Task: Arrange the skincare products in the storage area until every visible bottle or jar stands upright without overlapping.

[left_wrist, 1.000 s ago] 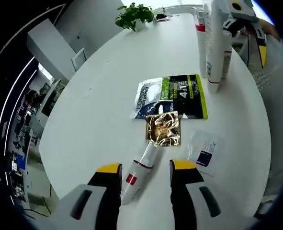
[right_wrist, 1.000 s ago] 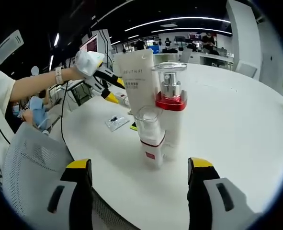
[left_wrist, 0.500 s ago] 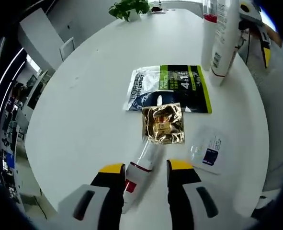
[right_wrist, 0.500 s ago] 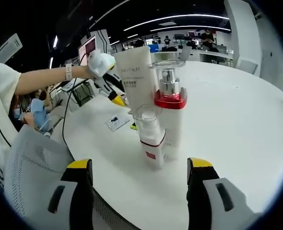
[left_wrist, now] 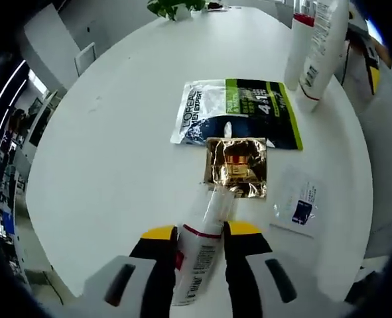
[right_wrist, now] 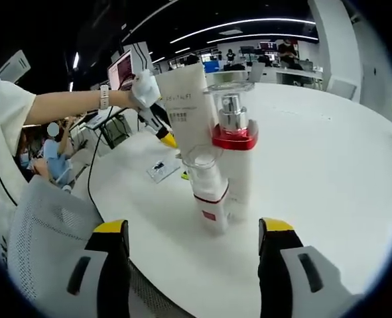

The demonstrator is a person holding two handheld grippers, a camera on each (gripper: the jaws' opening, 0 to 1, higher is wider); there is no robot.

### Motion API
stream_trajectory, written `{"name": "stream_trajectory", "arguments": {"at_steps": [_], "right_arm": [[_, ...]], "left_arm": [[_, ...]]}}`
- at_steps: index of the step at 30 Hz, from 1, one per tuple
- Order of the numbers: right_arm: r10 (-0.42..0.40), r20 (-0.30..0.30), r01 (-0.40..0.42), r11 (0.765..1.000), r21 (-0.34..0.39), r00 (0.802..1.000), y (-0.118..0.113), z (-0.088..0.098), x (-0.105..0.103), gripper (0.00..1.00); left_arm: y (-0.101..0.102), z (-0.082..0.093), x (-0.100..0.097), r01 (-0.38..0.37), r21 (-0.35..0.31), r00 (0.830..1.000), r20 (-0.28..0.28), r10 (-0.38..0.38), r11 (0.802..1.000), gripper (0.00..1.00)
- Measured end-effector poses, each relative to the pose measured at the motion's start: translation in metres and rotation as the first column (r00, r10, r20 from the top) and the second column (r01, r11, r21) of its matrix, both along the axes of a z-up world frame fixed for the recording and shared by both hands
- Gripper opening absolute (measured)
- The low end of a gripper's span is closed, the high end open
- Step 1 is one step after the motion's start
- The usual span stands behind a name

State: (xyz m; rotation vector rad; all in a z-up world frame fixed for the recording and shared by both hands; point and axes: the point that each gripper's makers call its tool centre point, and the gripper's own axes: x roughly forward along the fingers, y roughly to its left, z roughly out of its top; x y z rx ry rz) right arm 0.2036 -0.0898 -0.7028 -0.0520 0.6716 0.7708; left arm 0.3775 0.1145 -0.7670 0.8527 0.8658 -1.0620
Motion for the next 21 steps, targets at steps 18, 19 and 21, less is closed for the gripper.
{"name": "stream_trajectory", "arguments": {"at_steps": [18, 19, 21], "right_arm": [[0.010, 0.000, -0.010, 1.000, 0.016, 1.000, 0.004, 0.002, -0.002, 0.77], [0.012, -0.001, -0.012, 1.000, 0.018, 1.000, 0.004, 0.002, -0.003, 0.77], [0.018, -0.002, -0.018, 1.000, 0.011, 1.000, 0.003, 0.001, -0.003, 0.76]], "left_arm": [[0.002, 0.002, -0.005, 0.000, 0.028, 0.999, 0.051, -0.002, 1.000, 0.21], [0.002, 0.002, -0.008, 0.007, 0.035, 0.999, 0.053, -0.009, 0.999, 0.20], [0.001, 0.005, -0.021, 0.005, 0.030, 0.998, 0.059, -0.007, 1.000, 0.20]]}}
